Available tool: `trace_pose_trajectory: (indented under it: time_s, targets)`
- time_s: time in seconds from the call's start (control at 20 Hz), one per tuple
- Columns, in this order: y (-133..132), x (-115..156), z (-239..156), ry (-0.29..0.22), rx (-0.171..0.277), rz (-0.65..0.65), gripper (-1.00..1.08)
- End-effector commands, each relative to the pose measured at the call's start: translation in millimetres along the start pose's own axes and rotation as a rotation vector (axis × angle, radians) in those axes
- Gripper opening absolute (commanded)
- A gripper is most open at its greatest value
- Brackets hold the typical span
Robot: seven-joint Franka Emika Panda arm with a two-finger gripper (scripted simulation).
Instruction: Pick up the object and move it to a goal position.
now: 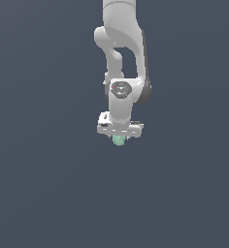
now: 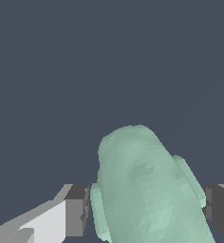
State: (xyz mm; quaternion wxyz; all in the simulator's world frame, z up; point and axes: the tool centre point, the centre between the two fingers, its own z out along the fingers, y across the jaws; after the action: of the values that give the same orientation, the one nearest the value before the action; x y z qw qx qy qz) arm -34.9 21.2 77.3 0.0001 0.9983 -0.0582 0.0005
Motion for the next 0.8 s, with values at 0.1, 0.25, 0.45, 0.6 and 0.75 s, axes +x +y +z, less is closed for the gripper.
trace_pose_trajectory:
  time_s: [0.1, 0.25, 0.45, 0.6, 0.75]
  targets:
    - [-1, 27, -24, 0.000, 0.000, 0.000, -1.00]
    - [-2, 45, -39, 0.000, 0.000, 0.000, -1.00]
    - [-3, 62, -54, 0.000, 0.000, 0.000, -1.00]
    - [-4, 71, -61, -0.001, 0.000, -0.001, -1.00]
    - [-5, 78, -66, -0.001, 0.000, -0.001, -1.00]
